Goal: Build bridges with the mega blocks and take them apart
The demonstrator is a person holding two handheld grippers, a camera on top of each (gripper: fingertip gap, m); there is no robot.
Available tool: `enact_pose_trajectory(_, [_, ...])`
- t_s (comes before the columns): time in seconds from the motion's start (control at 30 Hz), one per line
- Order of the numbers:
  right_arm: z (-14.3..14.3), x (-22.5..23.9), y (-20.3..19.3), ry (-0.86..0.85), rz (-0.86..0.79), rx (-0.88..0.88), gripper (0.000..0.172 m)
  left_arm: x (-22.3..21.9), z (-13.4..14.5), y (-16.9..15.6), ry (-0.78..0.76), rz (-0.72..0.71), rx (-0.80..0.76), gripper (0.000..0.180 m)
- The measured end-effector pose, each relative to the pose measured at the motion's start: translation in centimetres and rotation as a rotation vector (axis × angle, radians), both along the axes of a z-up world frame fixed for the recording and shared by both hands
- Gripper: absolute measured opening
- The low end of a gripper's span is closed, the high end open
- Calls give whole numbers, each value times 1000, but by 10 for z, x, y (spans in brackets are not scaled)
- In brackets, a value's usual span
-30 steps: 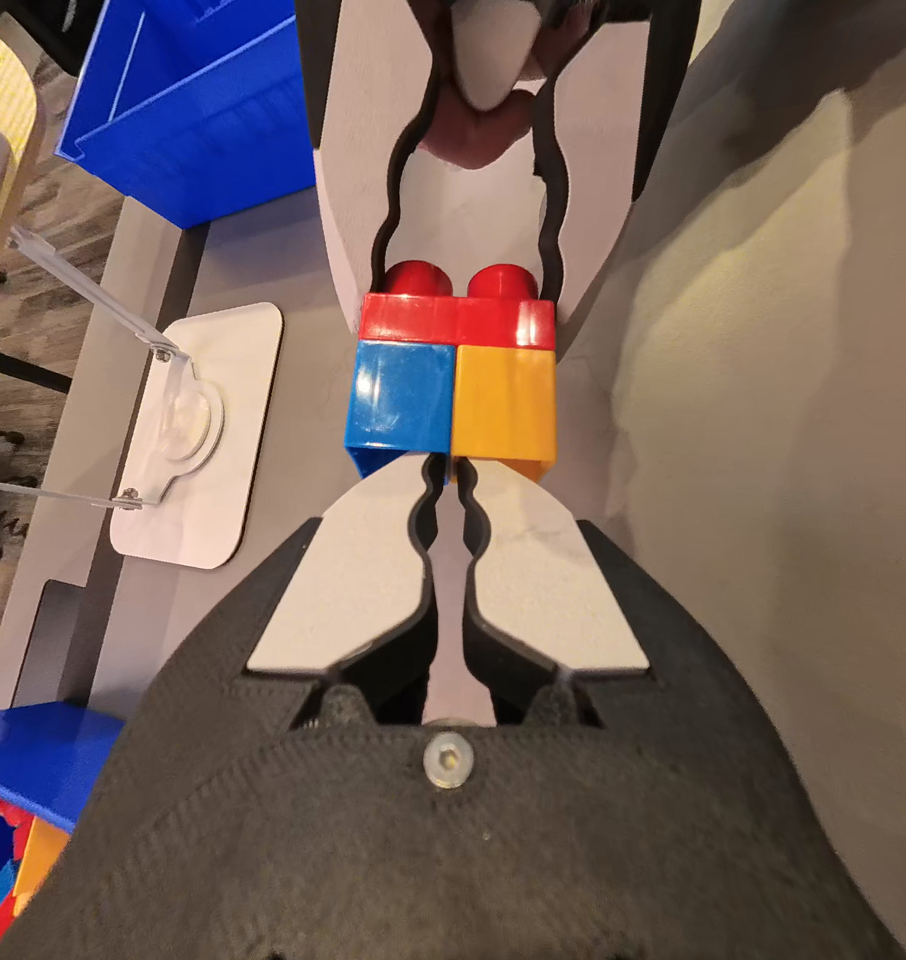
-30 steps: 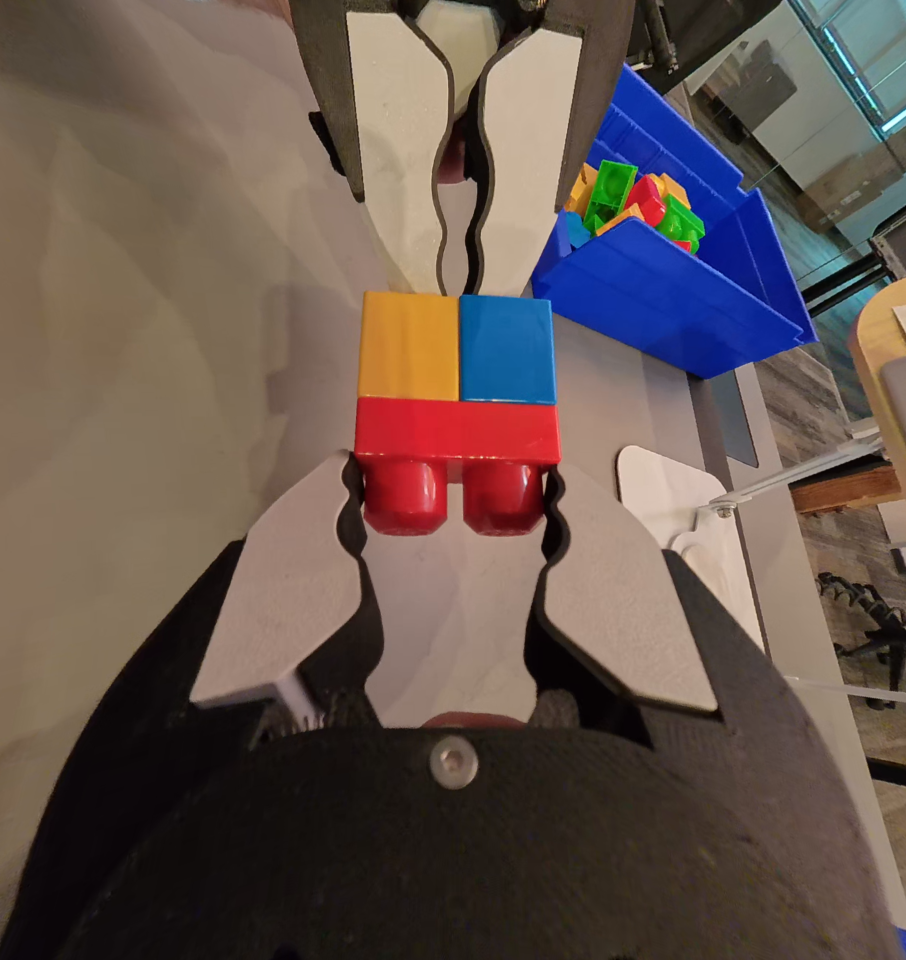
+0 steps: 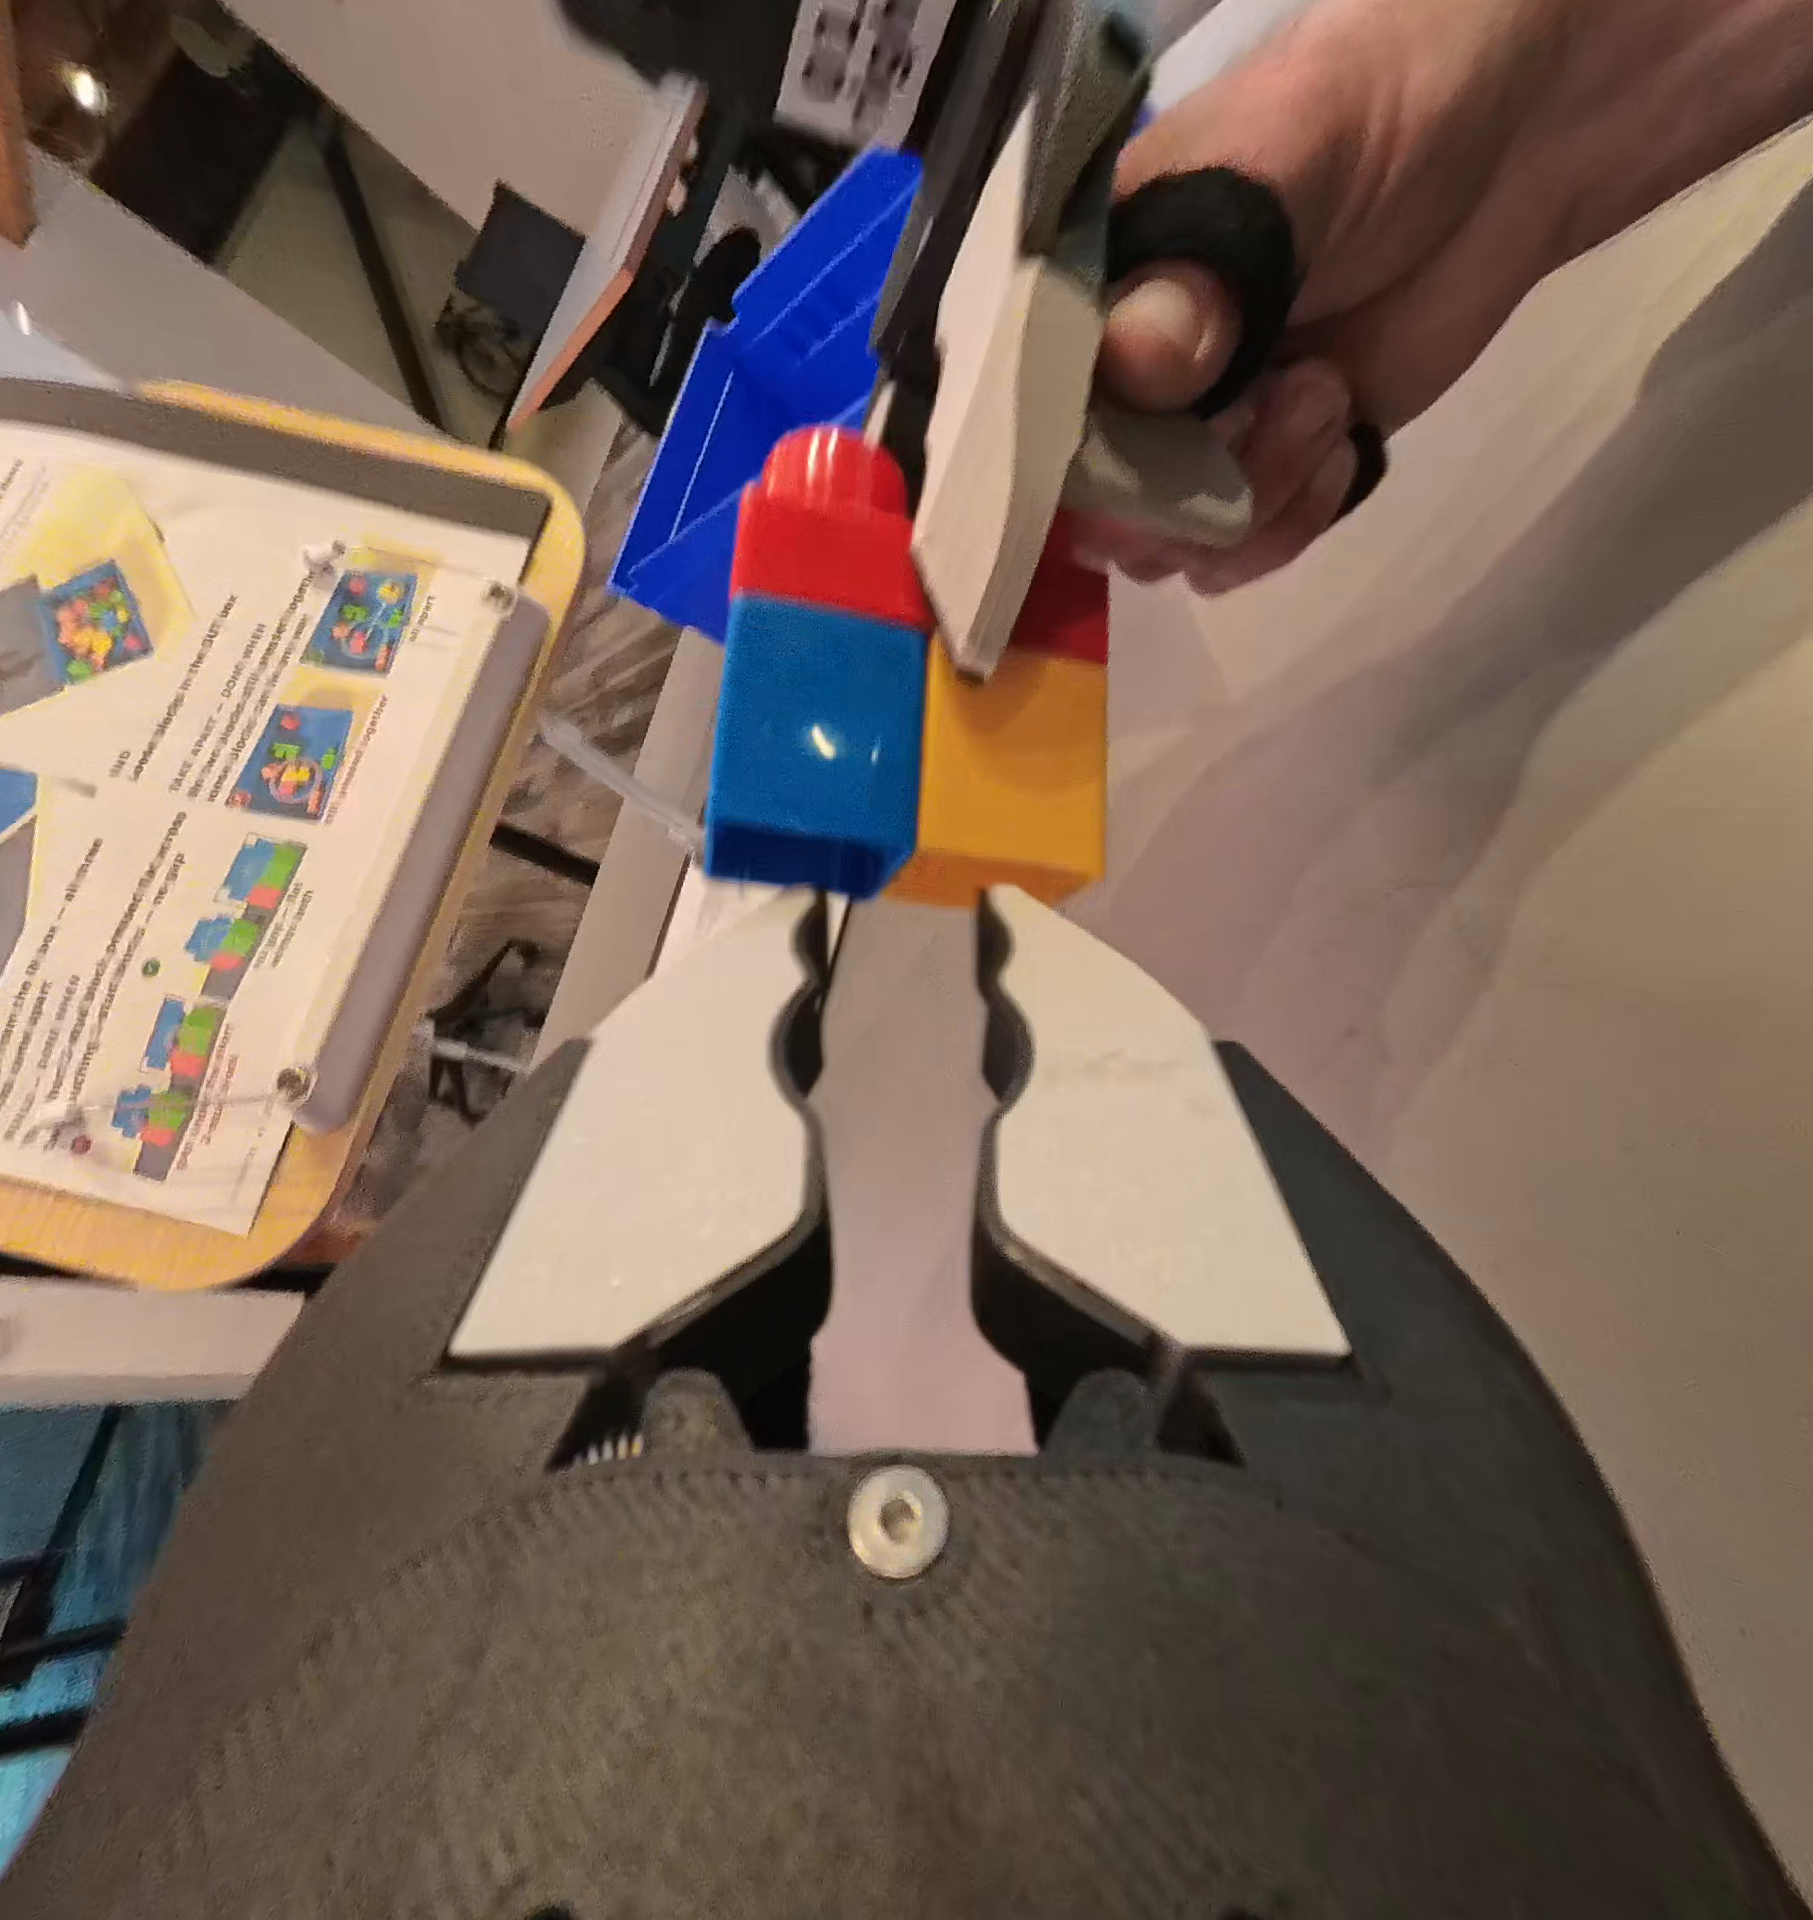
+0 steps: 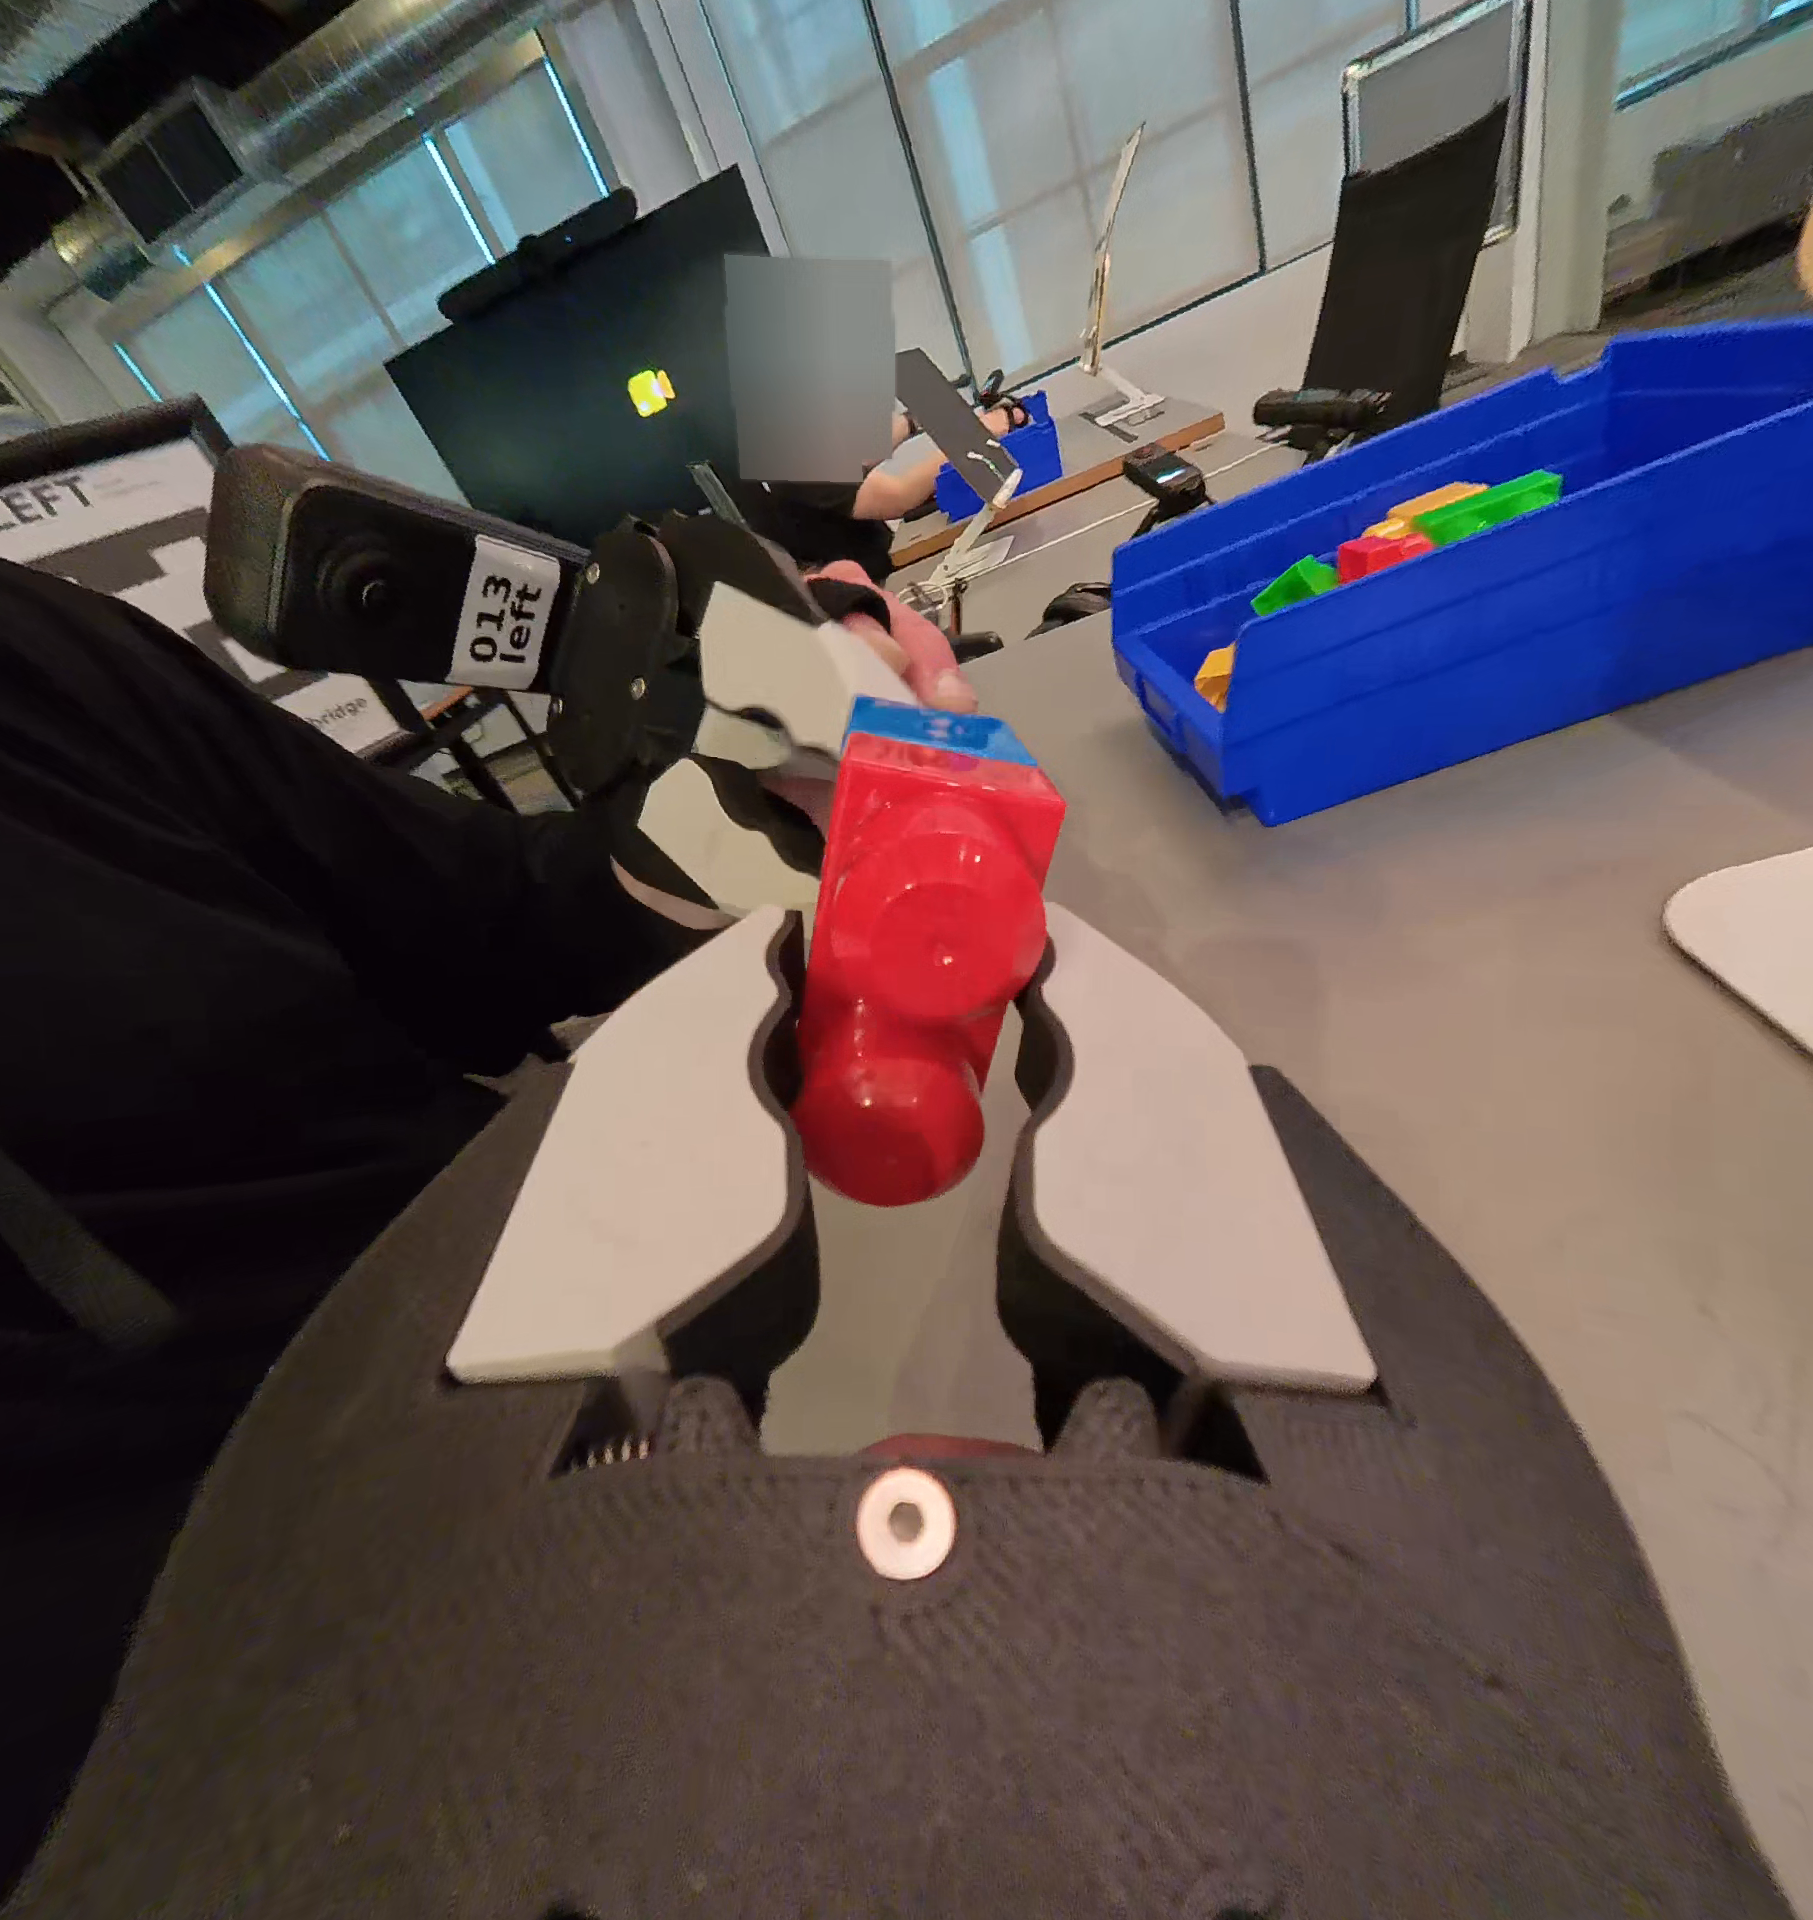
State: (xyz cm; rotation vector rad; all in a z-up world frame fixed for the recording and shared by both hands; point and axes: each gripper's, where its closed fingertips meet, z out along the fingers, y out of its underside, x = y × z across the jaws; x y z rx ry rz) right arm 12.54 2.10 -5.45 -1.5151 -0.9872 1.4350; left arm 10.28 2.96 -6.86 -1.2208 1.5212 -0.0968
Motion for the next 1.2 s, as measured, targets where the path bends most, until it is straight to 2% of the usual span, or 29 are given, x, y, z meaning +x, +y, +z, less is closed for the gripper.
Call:
enact_pose_trajectory(0.07, [5,6,3,10,-25,35,38,-9,-1,4,21,26,-23,27])
enact_pose_trajectory(0.13, [6,10,4,-3,-26,71,38,-12,5,-1,-45,-6,-93,31])
enact_pose_trajectory(0.27, [9,5,-10,-18,19,193,38,0,24,-14,-300,-156,-434,41])
enact_pose_trajectory(0.37, [2,-4,-19,-71,41,264,39,13,26,-22,-376,-242,-575,41])
enact_pose_trajectory(0.47, [2,-8,-23,-52,44,289,39,18,28,-26,-440,-289,-671,38])
enact_pose_trajectory(0.63, [-4,-9,-20,-68,52,258,39,17,25,-24,-465,-283,-692,37])
enact_pose_trajectory(0.7, [0,-4,-15,-55,20,265,47,15,26,-21,-472,-273,-677,37])
enact_pose_trajectory(0.87, [15,8,-8,-20,-35,298,38,14,28,-19,-471,-261,-665,37])
enact_pose_trajectory(1.2, [12,3,-15,-35,-14,309,34,18,25,-23,-423,-256,-624,36])
